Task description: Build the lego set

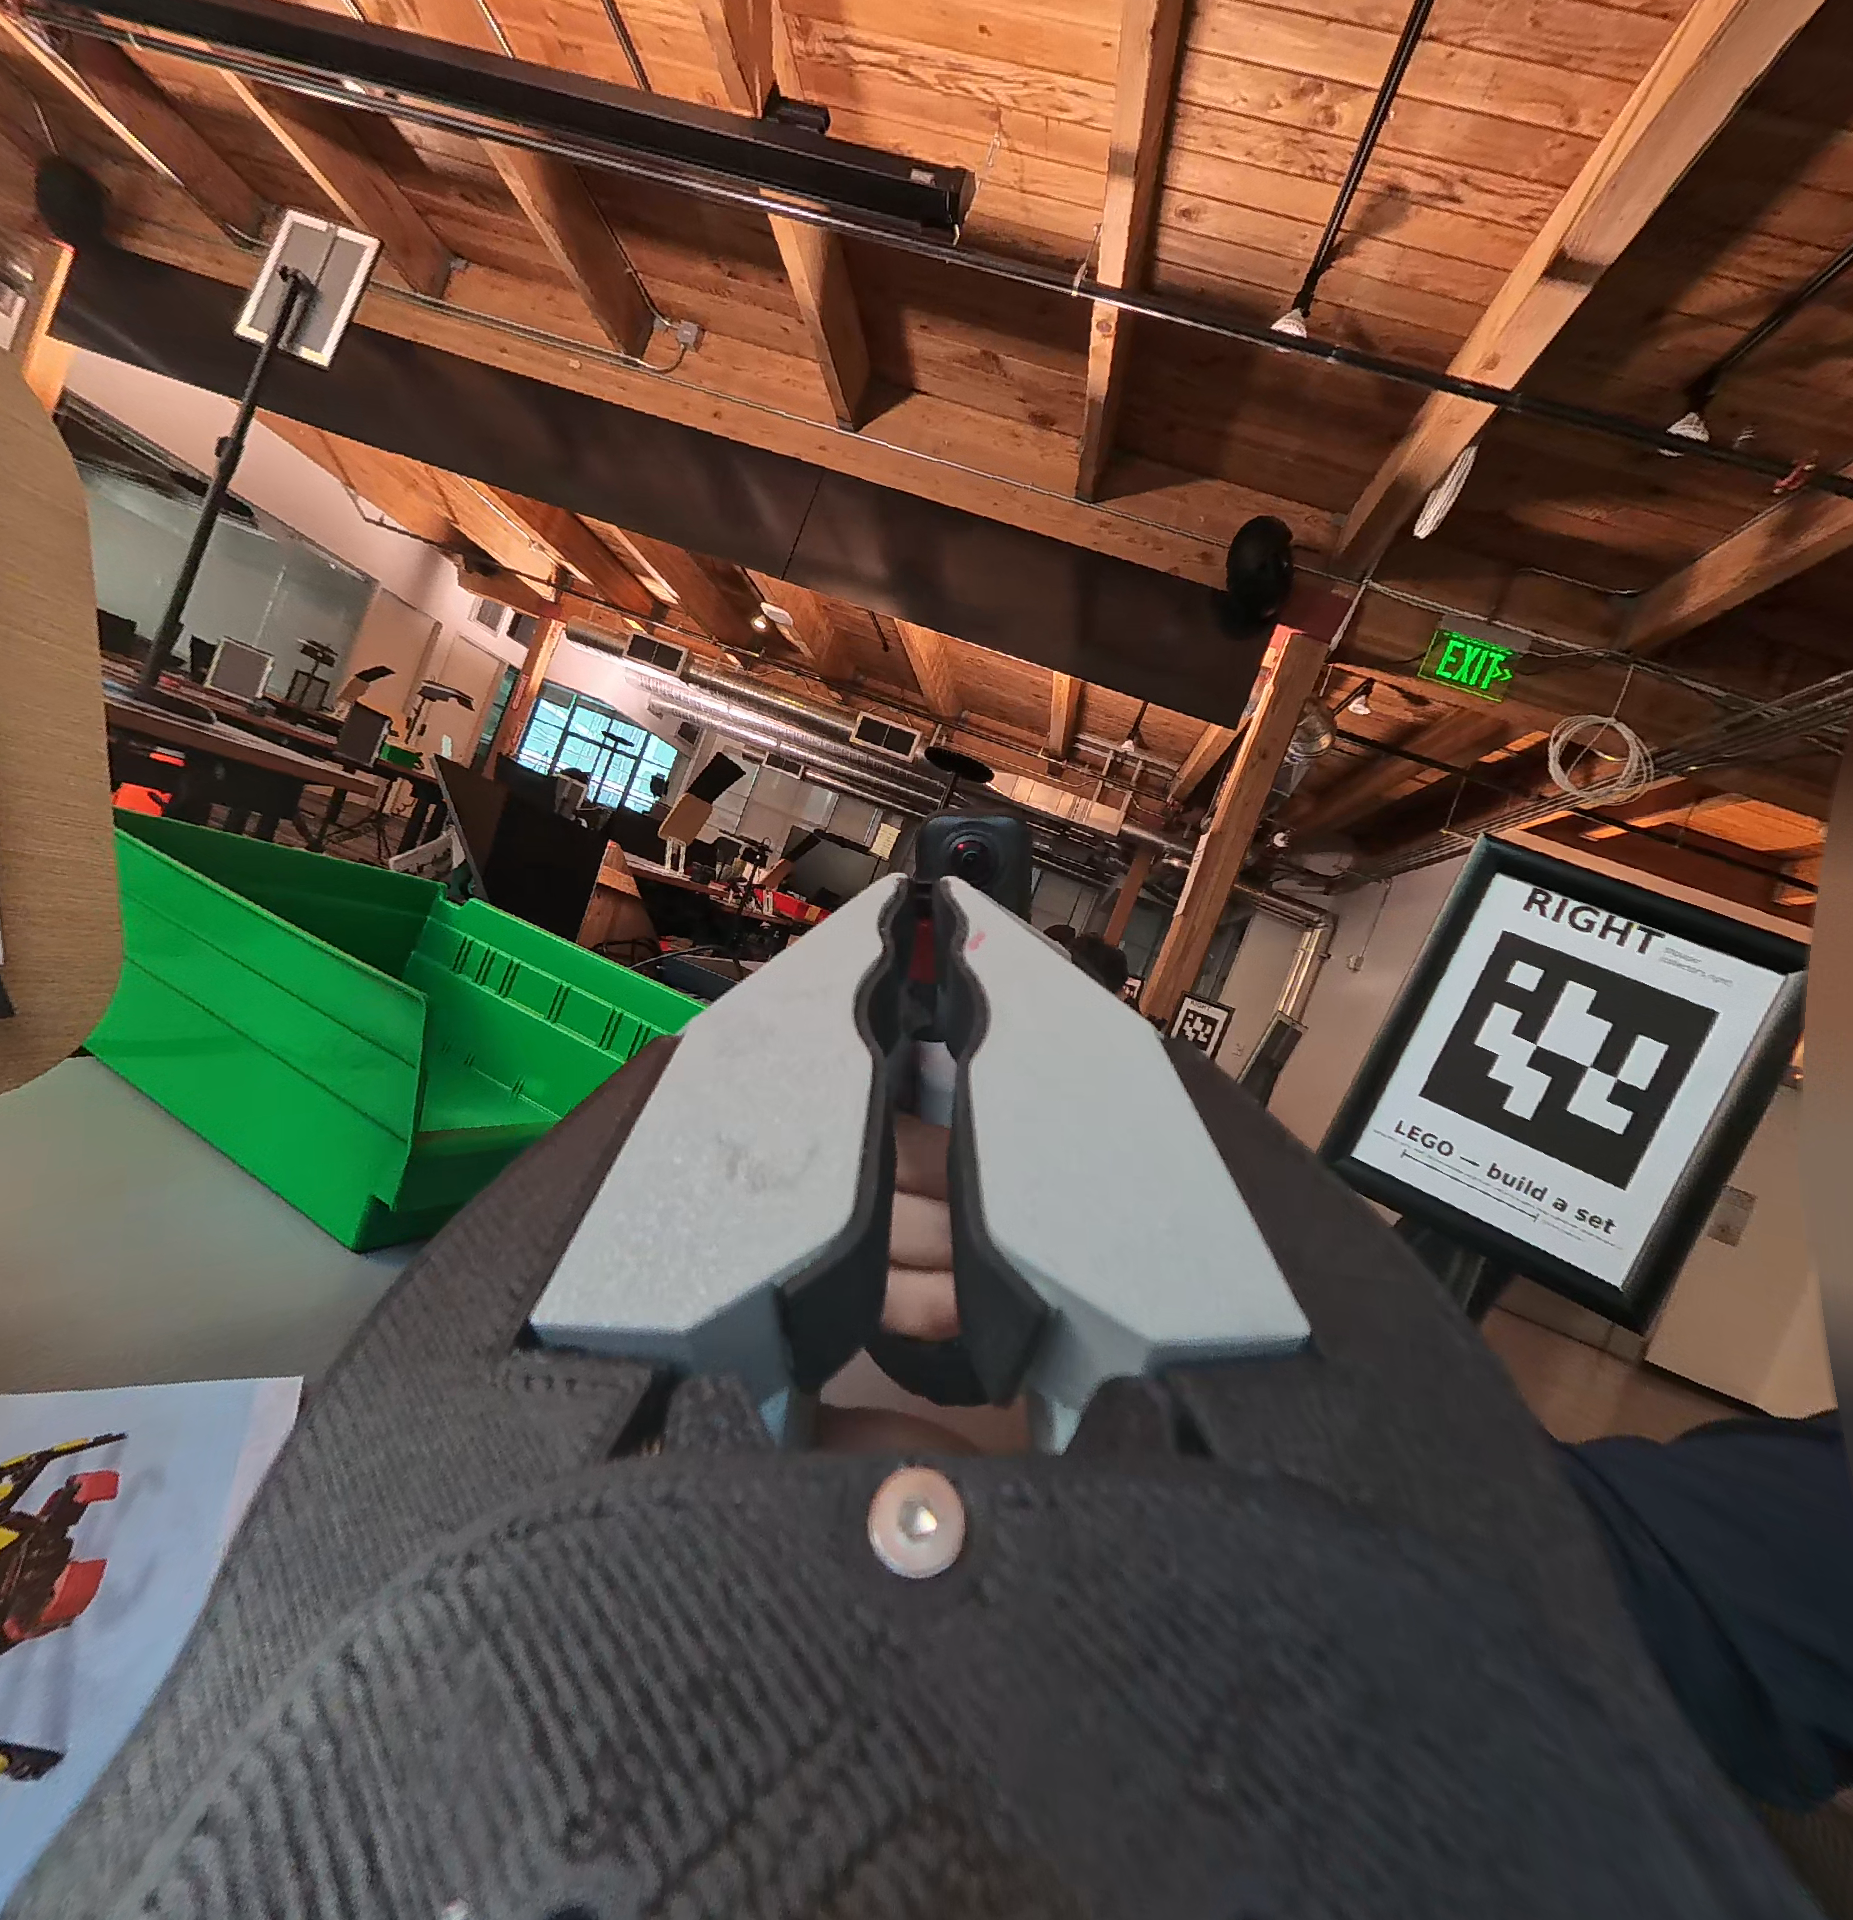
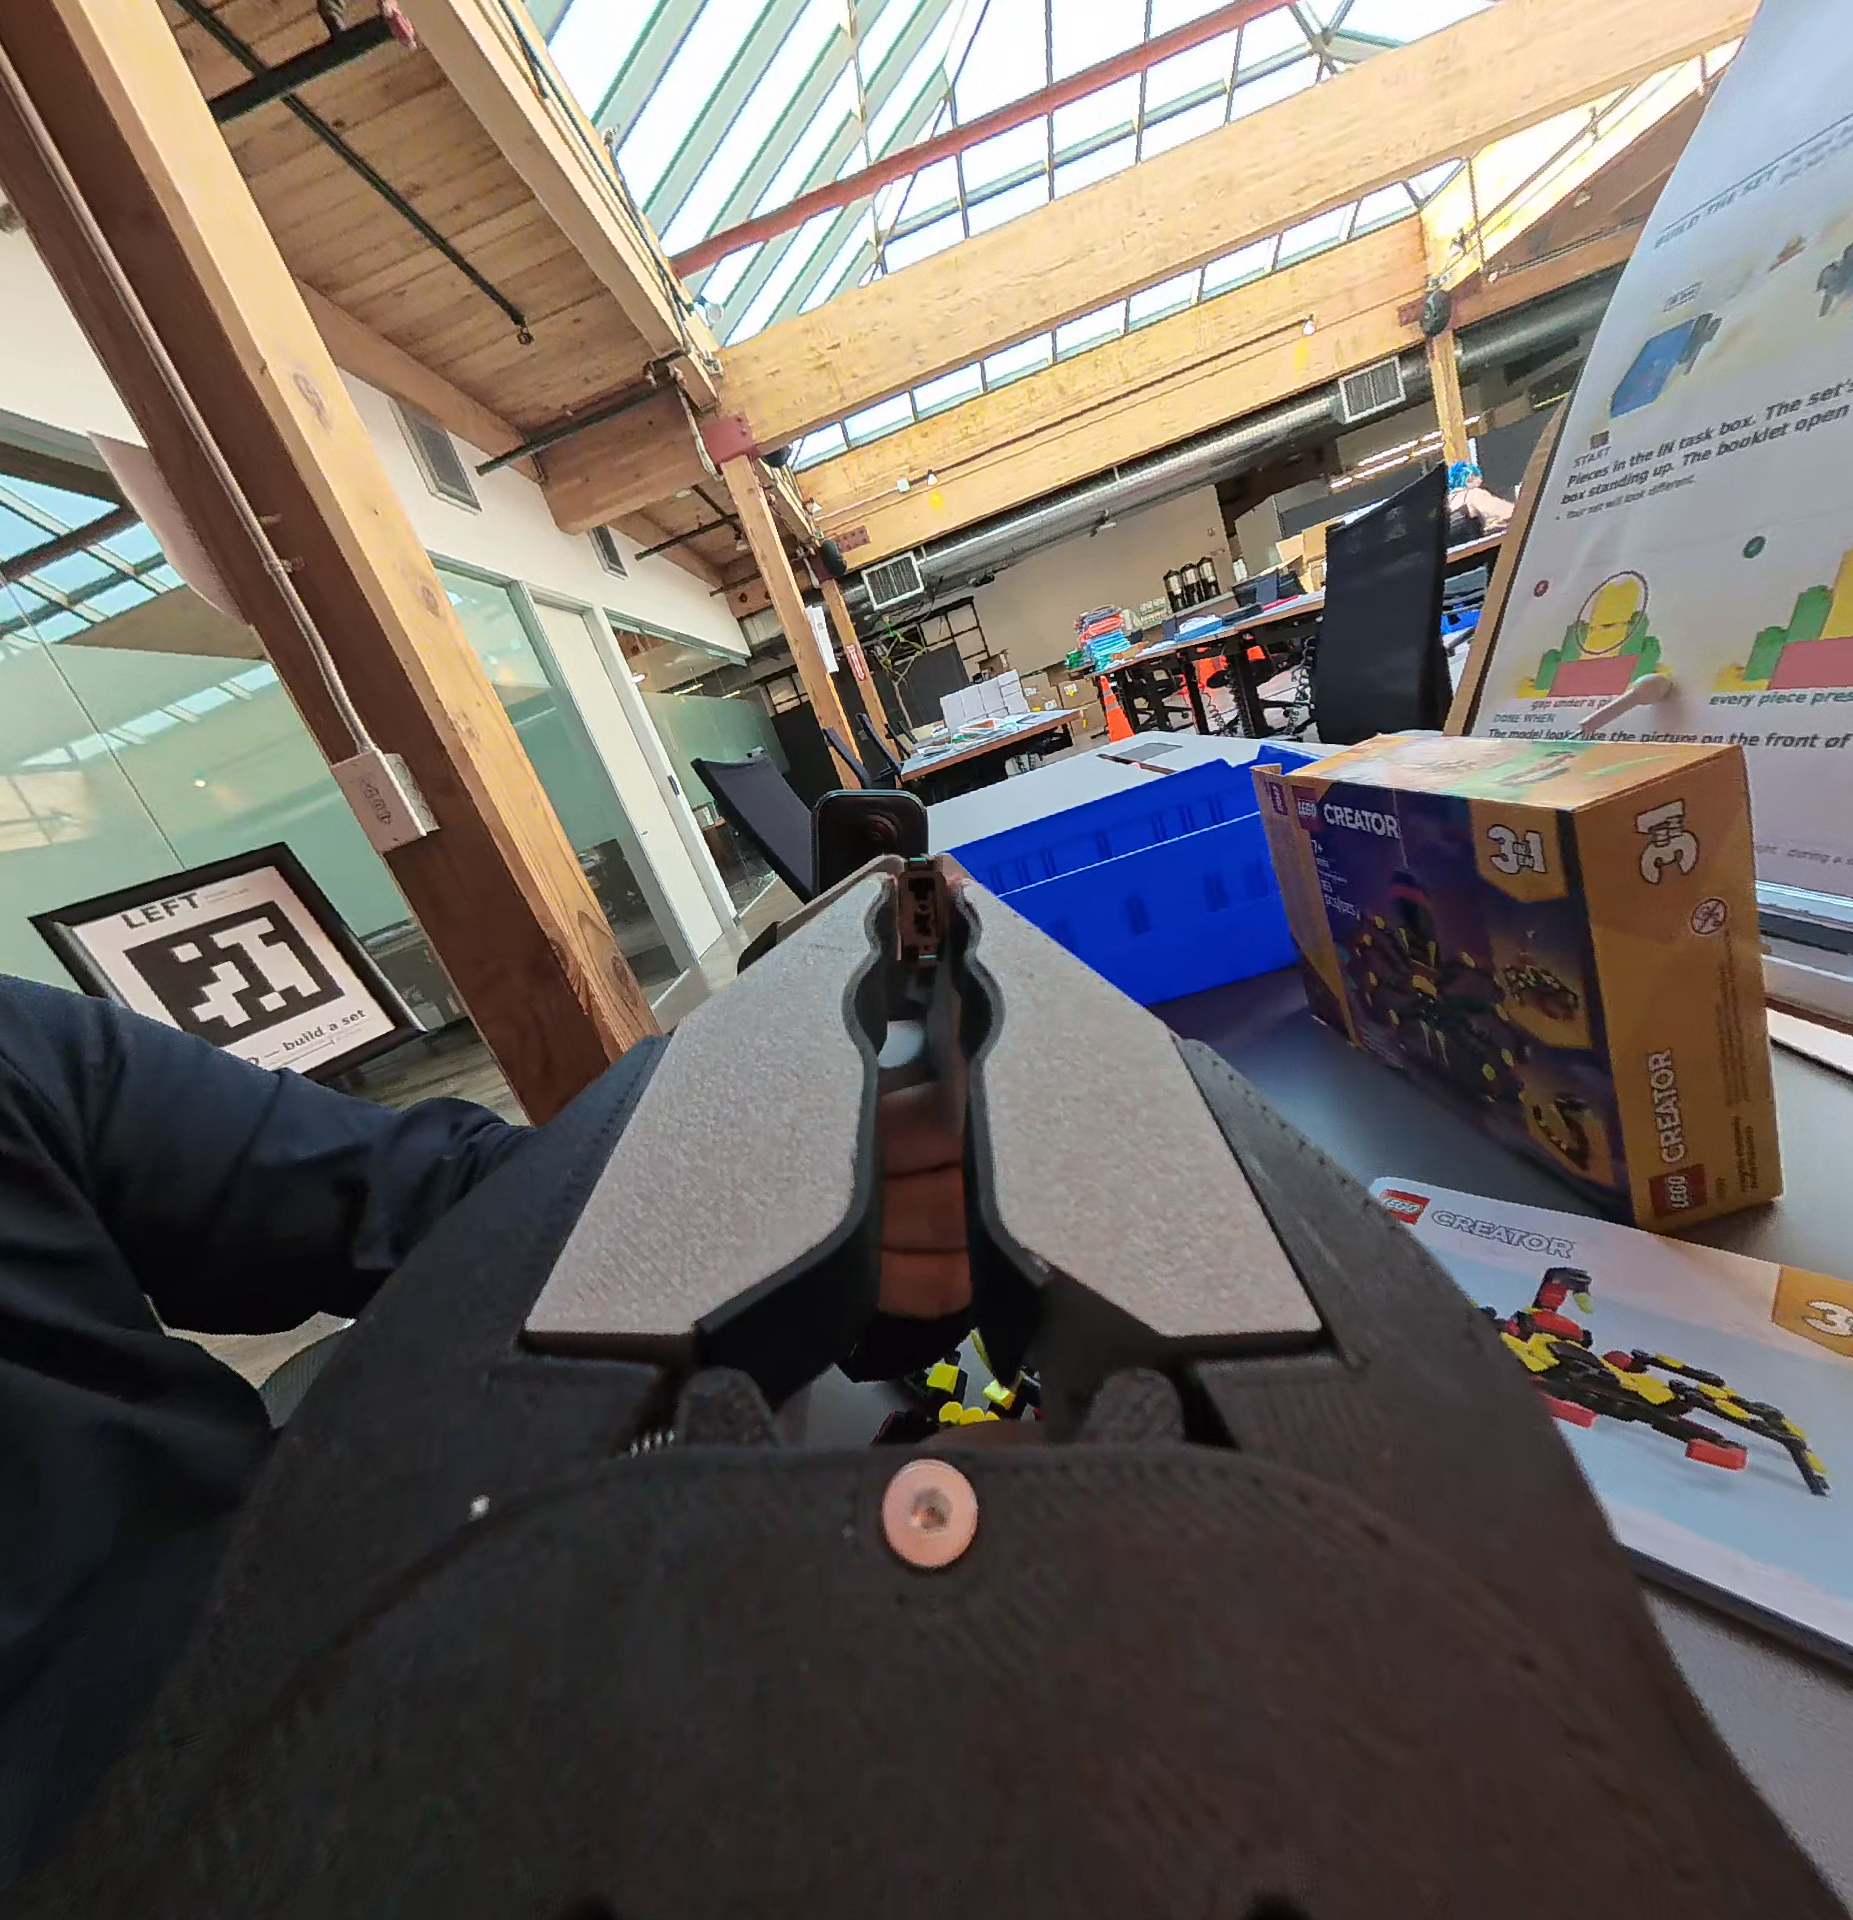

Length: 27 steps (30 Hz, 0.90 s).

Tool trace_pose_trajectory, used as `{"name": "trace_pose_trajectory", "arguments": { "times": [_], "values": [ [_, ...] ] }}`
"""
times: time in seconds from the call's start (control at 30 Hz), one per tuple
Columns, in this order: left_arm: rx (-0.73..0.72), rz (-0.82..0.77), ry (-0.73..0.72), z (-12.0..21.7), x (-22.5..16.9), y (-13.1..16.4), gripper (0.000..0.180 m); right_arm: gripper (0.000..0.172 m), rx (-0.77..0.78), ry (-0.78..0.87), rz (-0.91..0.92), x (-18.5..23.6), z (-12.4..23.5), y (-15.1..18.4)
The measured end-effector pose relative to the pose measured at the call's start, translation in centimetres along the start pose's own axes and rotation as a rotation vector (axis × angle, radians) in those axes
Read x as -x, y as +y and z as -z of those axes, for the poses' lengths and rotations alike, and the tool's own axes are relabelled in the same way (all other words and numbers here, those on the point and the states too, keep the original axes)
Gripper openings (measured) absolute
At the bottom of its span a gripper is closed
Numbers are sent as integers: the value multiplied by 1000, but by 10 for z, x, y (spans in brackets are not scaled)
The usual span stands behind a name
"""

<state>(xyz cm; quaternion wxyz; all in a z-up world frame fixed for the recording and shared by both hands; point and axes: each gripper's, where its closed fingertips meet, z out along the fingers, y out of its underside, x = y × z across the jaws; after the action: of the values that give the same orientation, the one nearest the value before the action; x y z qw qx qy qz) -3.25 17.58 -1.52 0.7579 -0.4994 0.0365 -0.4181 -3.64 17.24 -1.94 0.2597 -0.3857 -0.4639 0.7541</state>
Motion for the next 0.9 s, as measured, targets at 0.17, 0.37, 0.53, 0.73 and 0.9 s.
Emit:
{"name": "trace_pose_trajectory", "arguments": {
  "times": [0.17,0.37,0.53,0.73,0.9],
  "values": [
    [-4,8,2,-1,0,0,0,5,-1,-2,18,1,1,0],
    [-48,-3,-56,0,4,-4,0,4,-68,55,-18,-3,-2,-4],
    [-113,66,-122,2,17,-6,0,4,-163,115,-114,-17,-3,-6],
    [-93,77,-116,1,17,1,0,0,-341,171,-186,-31,16,-26],
    [-124,51,-115,5,17,-10,0,0,-424,191,-144,-38,61,-52]
  ]
}}
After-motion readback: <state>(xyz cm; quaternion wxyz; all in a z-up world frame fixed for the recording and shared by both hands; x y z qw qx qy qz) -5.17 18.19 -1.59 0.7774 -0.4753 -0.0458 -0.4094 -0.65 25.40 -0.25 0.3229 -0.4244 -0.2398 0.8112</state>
